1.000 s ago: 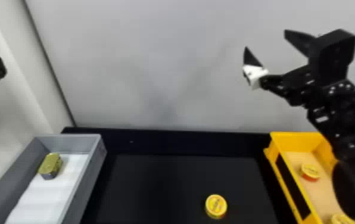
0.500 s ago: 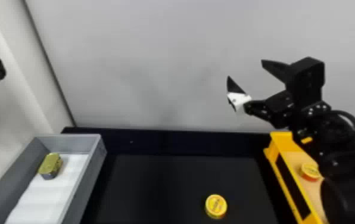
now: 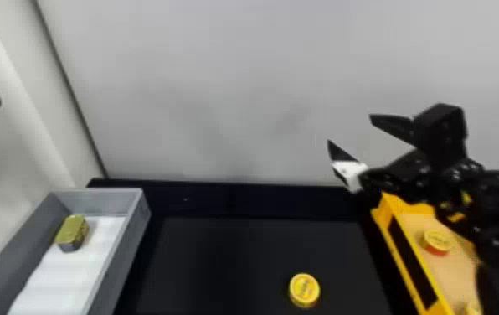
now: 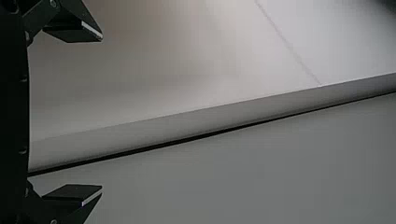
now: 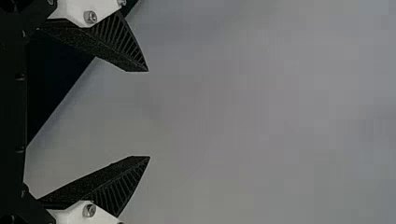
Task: Pick up the round yellow can and place it in the yellow rectangular box
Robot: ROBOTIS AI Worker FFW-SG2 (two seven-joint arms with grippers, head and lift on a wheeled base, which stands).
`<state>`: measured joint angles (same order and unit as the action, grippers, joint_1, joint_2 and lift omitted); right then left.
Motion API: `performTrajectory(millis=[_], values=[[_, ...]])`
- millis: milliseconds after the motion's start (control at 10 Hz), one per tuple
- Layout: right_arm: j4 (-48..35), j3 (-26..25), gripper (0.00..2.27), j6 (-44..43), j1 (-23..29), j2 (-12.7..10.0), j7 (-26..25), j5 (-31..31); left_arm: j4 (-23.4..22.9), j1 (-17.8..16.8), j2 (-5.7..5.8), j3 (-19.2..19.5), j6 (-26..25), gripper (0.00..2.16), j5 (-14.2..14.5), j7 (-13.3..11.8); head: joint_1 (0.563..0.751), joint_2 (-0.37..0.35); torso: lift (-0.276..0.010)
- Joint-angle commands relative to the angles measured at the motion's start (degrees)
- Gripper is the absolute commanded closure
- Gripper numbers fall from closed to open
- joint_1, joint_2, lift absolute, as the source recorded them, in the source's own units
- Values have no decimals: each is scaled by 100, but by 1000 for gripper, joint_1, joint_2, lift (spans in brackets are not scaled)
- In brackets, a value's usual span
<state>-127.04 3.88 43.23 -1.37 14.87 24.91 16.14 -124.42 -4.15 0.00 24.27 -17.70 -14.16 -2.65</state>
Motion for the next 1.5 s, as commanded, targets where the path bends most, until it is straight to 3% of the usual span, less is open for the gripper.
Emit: performTrajectory(millis=[0, 100, 200, 400, 600, 800, 1200, 1400], values=[[689, -511, 113, -656, 286, 359, 182, 39, 234, -165, -15, 448, 293, 130, -315, -403, 629, 12, -55], [1050, -784, 113, -867, 356, 95, 235, -22, 234, -156, -15, 518, 134, 130, -315, -543, 629, 12, -55], [1146, -977, 113, -885, 497, -19, 384, 22, 234, -60, -15, 237, -121, 130, -254, -394, 629, 12, -55], [1348, -704, 113, -832, 594, 7, 367, 171, 243, 230, -15, -97, -288, 130, 45, 151, 629, 12, -55], [1559, -450, 114, -797, 629, 113, 384, 224, 366, 274, -15, -167, -314, 130, 28, 177, 629, 12, -55], [1726, -168, 114, -744, 629, 210, 481, 224, 472, 318, -15, -176, -323, 130, -78, 37, 629, 12, -55], [2087, 456, 117, -489, 673, 649, 631, 48, 489, 389, -15, -150, -349, 130, -236, 10, 629, 12, -55], [2096, 526, 117, -357, 735, 860, 771, 22, 287, 310, -15, 184, -367, 130, -438, 10, 629, 12, -55]])
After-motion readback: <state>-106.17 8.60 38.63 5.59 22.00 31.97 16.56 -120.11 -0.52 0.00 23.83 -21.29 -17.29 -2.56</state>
